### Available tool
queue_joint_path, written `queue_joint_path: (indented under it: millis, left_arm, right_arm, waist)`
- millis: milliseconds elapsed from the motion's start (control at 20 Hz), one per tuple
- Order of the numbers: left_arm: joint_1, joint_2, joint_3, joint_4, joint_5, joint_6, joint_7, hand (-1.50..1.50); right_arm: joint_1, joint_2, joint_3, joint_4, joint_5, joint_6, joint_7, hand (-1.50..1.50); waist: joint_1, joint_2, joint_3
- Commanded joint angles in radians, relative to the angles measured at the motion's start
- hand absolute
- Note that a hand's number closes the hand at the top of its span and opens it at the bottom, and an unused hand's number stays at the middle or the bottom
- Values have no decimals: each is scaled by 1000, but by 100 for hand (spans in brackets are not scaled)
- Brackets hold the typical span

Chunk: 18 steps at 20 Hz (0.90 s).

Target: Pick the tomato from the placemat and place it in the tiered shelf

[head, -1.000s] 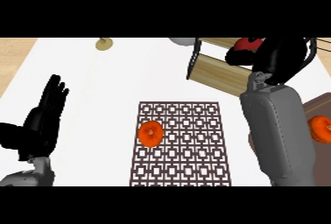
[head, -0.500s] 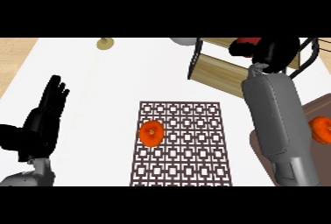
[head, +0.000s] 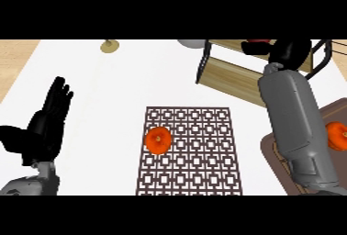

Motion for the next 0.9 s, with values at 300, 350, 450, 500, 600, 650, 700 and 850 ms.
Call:
queue_joint_path:
  millis: [300, 350, 450, 500, 600, 650, 700, 850]
  left_arm:
    - [-36, 35, 52, -9, 28, -40, 50, 0]
    - [65, -21, 0, -52, -6, -15, 2, 0]
    - [31, -24, 2, -25, -12, -11, 11, 0]
    - [30, -10, 25, -18, -15, -8, -7, 0]
    - [36, 7, 40, -36, 11, -31, 20, 0]
    - [23, 9, 38, -49, 5, -25, 44, 0]
    - [63, -20, 15, -40, -20, -6, 4, 0]
    - [44, -39, -1, -25, -49, 22, 13, 0]
  right_arm:
    - [-30, -36, -21, -46, -159, -71, -153, -150]
    - [-8, -36, -18, -60, -162, -90, -163, -150]
    - [17, -58, -20, -153, -169, -65, -115, -150]
    - [44, -69, 1, -236, -139, -25, -58, -150]
    - [86, -42, 12, -335, -77, -51, 51, -150]
    - [91, -47, 5, -368, -60, -43, 96, -150]
    - [102, -42, 6, -419, -19, -44, 152, -150]
    - [198, -114, -42, -584, -91, 95, 190, -150]
  waist:
    - [-6, 2, 2]
    - [-2, 1, 2]
    - [-13, -1, 2]
    - [-20, -4, 2]
    - [-25, -7, 1]
    - [-25, -7, 1]
    - [-31, -10, 1]
    - [-45, -11, 1]
